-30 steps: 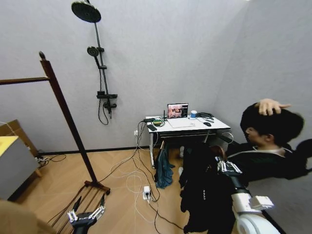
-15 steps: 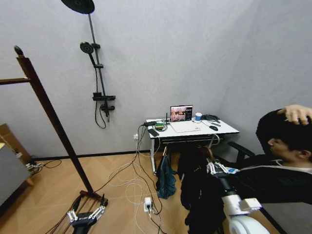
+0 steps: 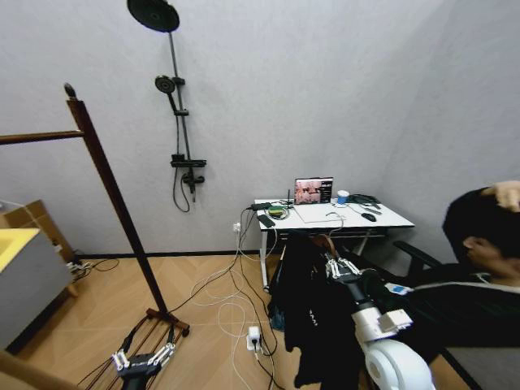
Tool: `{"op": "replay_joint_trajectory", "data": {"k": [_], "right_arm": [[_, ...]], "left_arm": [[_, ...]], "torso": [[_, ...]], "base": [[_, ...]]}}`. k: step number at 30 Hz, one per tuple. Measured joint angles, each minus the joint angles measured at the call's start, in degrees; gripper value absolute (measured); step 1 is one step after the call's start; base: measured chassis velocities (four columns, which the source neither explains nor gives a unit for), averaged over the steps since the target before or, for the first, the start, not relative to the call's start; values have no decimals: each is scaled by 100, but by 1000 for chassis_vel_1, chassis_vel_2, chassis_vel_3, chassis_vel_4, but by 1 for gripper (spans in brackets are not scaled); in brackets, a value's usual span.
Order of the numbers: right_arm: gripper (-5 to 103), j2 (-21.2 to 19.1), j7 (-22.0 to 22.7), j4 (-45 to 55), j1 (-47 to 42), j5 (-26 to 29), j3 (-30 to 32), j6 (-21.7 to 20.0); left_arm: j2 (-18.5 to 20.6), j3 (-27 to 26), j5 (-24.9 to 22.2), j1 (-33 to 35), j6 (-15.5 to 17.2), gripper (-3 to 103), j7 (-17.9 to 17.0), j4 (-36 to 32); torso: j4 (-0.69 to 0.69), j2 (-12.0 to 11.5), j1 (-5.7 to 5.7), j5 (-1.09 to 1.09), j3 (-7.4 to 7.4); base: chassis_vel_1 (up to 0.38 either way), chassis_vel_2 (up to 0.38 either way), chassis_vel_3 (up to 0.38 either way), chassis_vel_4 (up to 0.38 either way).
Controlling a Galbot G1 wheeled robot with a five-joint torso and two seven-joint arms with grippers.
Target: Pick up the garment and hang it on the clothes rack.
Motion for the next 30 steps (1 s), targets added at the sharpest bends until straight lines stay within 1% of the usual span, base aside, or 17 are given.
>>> {"op": "replay_joint_trajectory", "data": {"k": [3, 10, 12, 16, 19, 23, 25, 26, 27, 29, 30], "right_arm": [[9, -10, -19, 92, 138, 181, -116, -215], [9, -144, -55, 63, 583, 367, -201, -428], [9, -213, -52, 8, 920, 462, -345, -554], [9, -254, -42, -26, 1110, 509, -487, -640], [9, -378, 33, -57, 1421, 626, -861, -824], [9, -463, 30, -114, 1559, 625, -1081, -849], [9, -557, 21, -223, 1754, 612, -1359, -879], [9, -582, 19, -274, 1860, 607, -1458, -892], [9, -582, 19, -274, 1860, 607, -1458, -892], [9, -604, -14, -505, 2227, 489, -1675, -894], [9, -604, -14, -505, 2227, 489, -1675, -894]], "left_arm": [[0, 0, 0, 0, 0, 100, 0, 0], [0, 0, 0, 0, 0, 100, 0, 0], [0, 0, 0, 0, 0, 100, -1, 0], [0, -1, 0, 0, 0, 100, 0, 0], [0, 0, 0, 0, 0, 100, 0, 0], [0, 0, 0, 0, 0, 100, -1, 0], [0, 0, 0, 0, 0, 100, 0, 0], [0, 0, 0, 0, 0, 100, -2, 0], [0, 0, 0, 0, 0, 100, -2, 0], [0, 0, 0, 0, 0, 100, -1, 0], [0, 0, 0, 0, 0, 100, -1, 0]], "torso": [[0, 0, -1, -1, 0], [0, 0, -1, -1, 0], [1, 0, -1, 0, 0], [1, 0, -2, -1, 0], [1, 0, -1, -2, 0], [1, 0, -1, -1, 0], [1, 0, -2, 0, 0], [0, 0, -2, 0, 0], [0, 0, -2, 0, 0], [-1, 0, -2, 0, 0], [-1, 0, -2, 0, 0]], "base": [[90, 105, 96, 86], [130, 102, 103, 122], [128, 132, 127, 128], [118, 132, 131, 117], [121, 131, 127, 118], [121, 122, 140, 112], [129, 125, 133, 139], [139, 118, 107, 125], [139, 118, 107, 125], [128, 102, 123, 127], [135, 102, 123, 130]]}}
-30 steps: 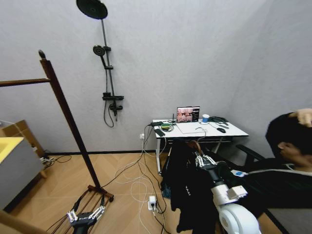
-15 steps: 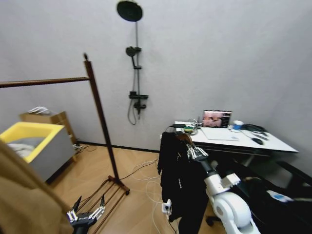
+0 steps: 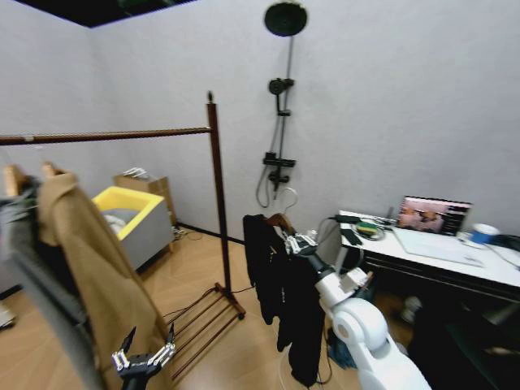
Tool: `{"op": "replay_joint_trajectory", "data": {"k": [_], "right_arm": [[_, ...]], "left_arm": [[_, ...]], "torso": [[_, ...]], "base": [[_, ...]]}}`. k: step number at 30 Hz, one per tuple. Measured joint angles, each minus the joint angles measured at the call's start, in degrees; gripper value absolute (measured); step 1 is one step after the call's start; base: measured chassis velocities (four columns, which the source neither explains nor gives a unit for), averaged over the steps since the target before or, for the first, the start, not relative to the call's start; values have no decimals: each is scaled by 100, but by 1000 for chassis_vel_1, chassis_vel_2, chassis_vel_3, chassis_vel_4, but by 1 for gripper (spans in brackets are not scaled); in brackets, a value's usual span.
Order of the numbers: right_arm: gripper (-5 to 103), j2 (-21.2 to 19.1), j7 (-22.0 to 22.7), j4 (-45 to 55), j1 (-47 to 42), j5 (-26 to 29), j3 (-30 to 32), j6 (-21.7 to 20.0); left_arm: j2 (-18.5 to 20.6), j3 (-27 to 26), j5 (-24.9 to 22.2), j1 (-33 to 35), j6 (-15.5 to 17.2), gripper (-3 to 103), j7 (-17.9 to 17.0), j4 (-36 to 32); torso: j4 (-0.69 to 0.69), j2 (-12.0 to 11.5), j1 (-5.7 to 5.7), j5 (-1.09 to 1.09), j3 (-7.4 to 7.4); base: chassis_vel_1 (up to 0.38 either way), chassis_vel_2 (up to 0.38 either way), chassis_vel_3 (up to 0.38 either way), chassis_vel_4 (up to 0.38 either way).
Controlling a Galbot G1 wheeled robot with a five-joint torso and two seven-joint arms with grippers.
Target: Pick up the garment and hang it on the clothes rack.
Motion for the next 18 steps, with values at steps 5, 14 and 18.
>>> {"op": "replay_joint_trajectory", "data": {"k": [5, 14, 18], "right_arm": [[9, -16, 40, -634, 994, 18, -493, -5], [9, 356, 146, -1793, 2375, -422, -1259, 136], [9, 725, 195, -2603, 3185, -697, -1700, 231]], "left_arm": [[0, 0, 0, 0, 0, 100, -1, 0], [0, -1, 0, 0, 0, 100, 0, 0], [0, -1, 0, 0, 0, 100, 0, 0]], "torso": [[0, 0, 0, 0, 0], [3, -1, 1, -1, 0], [4, -1, 1, -1, 1]], "base": [[127, 128, 121, 126], [117, 131, 131, 123], [75, 75, 74, 61]]}}
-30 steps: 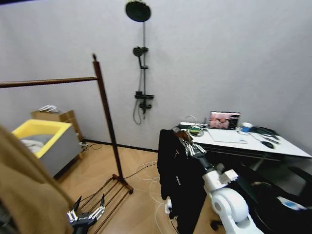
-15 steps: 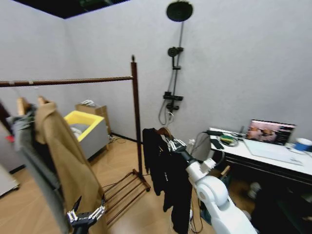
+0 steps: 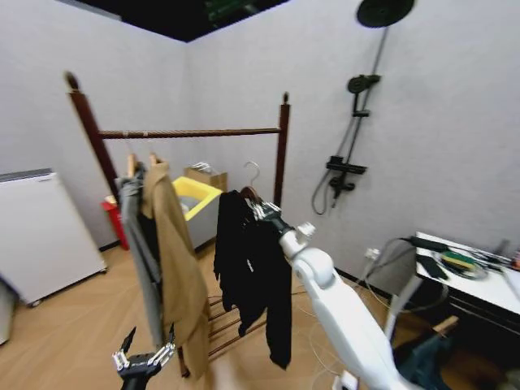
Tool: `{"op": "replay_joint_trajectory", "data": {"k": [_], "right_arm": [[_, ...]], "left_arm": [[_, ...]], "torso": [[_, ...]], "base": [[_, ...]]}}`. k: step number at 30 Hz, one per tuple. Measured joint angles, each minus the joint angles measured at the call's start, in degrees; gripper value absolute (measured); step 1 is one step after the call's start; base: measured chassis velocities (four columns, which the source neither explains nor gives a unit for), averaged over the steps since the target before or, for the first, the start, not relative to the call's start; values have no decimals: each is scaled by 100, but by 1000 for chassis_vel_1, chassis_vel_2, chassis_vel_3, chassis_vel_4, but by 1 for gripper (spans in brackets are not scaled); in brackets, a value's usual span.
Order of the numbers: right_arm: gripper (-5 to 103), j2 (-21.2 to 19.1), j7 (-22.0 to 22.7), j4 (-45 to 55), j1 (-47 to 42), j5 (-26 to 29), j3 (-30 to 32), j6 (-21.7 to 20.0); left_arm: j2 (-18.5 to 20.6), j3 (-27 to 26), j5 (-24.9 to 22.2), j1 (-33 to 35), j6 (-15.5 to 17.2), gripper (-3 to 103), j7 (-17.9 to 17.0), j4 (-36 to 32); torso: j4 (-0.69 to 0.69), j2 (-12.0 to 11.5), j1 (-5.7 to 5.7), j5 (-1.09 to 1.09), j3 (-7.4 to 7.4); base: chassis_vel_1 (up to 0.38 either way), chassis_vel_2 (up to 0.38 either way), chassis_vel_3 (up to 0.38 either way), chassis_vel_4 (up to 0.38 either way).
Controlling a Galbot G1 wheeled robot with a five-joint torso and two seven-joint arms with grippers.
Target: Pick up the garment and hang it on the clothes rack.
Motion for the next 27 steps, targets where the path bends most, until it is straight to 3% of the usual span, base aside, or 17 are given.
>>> {"op": "replay_joint_trajectory", "data": {"k": [11, 20, 27], "right_arm": [[9, 635, 69, -1518, 1539, -311, -329, 145], [9, 1589, 281, -3204, 2586, -700, -405, 294], [9, 1679, 387, -4233, 3182, -842, -240, 327]], "left_arm": [[0, 0, 0, 0, 0, 100, 0, 0], [0, 0, 0, 0, 0, 100, 2, 0], [0, 0, 0, 0, 0, 100, 1, 0]], "torso": [[-4, 0, 0, 0, -1], [-1, 0, 0, 0, -1], [-3, 1, -1, 1, -1]], "base": [[7, 3, 4, 11], [0, 0, 0, 0], [0, 0, 0, 0]]}}
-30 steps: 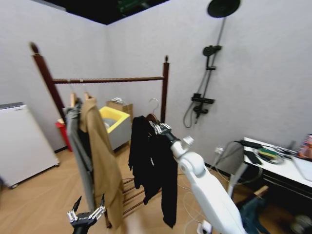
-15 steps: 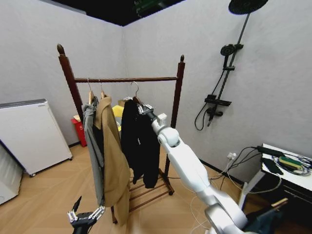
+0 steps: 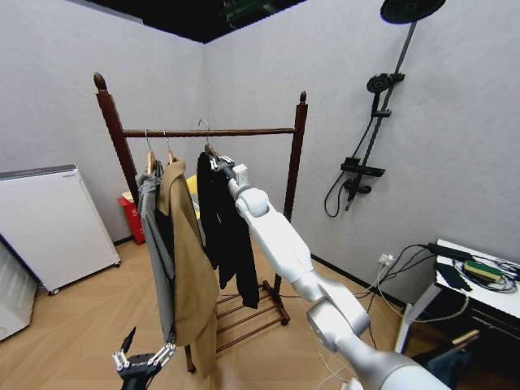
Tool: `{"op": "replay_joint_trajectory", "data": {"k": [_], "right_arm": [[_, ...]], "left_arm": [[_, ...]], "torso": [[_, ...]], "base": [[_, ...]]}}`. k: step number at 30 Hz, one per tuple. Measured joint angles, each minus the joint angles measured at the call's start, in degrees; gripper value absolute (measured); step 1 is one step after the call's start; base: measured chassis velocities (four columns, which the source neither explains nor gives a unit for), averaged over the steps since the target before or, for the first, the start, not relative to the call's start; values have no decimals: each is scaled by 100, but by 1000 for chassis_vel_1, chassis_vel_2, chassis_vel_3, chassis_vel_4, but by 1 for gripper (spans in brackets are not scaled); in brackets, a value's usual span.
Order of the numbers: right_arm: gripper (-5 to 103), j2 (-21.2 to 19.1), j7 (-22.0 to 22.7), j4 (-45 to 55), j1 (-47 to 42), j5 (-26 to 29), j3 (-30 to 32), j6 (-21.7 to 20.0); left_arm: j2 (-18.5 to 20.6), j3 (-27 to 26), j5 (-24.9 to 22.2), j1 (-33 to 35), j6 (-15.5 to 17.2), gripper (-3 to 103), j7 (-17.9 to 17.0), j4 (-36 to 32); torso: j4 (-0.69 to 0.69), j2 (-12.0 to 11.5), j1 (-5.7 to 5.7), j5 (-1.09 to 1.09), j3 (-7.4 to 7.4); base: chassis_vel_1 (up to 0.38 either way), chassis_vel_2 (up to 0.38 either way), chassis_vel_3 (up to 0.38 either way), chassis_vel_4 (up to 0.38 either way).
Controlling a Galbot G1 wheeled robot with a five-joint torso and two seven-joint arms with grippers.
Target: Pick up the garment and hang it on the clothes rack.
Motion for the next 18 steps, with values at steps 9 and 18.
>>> {"op": "replay_joint_trajectory", "data": {"k": [9, 18], "right_arm": [[9, -23, -4, -241, -62, 284, 56, -268], [14, -34, -6, 487, -476, 971, -205, -706]], "left_arm": [[0, 0, 0, 0, 0, 100, 0, 0], [0, 1, 0, 0, 0, 100, 1, 1]], "torso": [[0, 0, 0, 2, 0], [0, 1, -2, 1, -1]], "base": [[0, 0, 0, 0], [0, 0, 0, 0]]}}
